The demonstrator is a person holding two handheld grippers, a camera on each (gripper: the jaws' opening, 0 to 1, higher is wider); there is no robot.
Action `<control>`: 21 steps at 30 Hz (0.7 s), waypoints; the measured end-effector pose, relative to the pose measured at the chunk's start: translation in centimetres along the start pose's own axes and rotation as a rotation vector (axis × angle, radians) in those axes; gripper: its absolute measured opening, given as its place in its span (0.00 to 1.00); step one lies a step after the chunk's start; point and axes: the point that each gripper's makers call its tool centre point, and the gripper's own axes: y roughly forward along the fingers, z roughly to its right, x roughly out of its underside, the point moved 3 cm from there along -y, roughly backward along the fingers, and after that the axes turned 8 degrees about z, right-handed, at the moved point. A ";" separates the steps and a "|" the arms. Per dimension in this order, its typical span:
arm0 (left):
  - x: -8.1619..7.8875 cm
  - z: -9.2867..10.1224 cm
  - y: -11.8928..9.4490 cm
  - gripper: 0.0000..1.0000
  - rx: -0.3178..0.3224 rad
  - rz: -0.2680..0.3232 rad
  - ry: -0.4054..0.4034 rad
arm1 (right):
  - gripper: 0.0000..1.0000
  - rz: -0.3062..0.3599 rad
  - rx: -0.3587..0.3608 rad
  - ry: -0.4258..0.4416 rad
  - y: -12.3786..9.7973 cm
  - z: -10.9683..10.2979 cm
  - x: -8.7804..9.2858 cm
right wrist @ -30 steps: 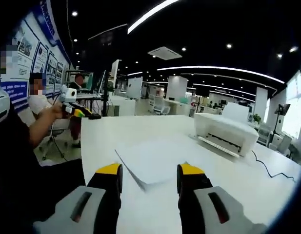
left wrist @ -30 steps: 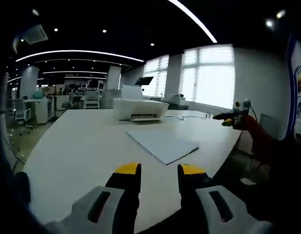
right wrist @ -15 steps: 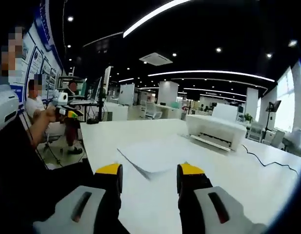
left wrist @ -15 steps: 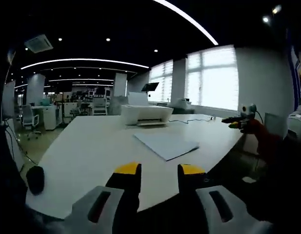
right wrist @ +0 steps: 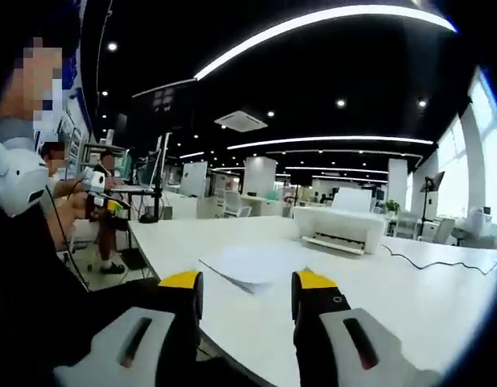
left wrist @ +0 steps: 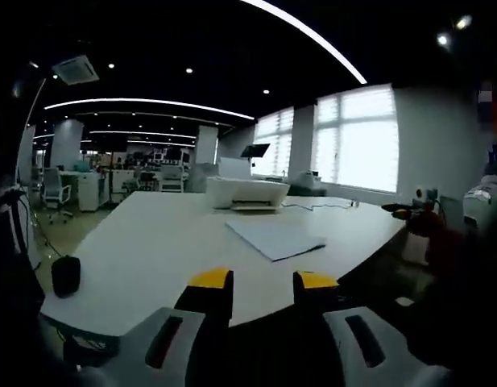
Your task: Organize the stack of printing papers by aligning and flattening the scattered papers on the table
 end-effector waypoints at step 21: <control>-0.4 0.0 -0.3 0.35 0.001 0.021 0.015 | 0.40 0.030 -0.008 0.012 0.8 0.0 -0.7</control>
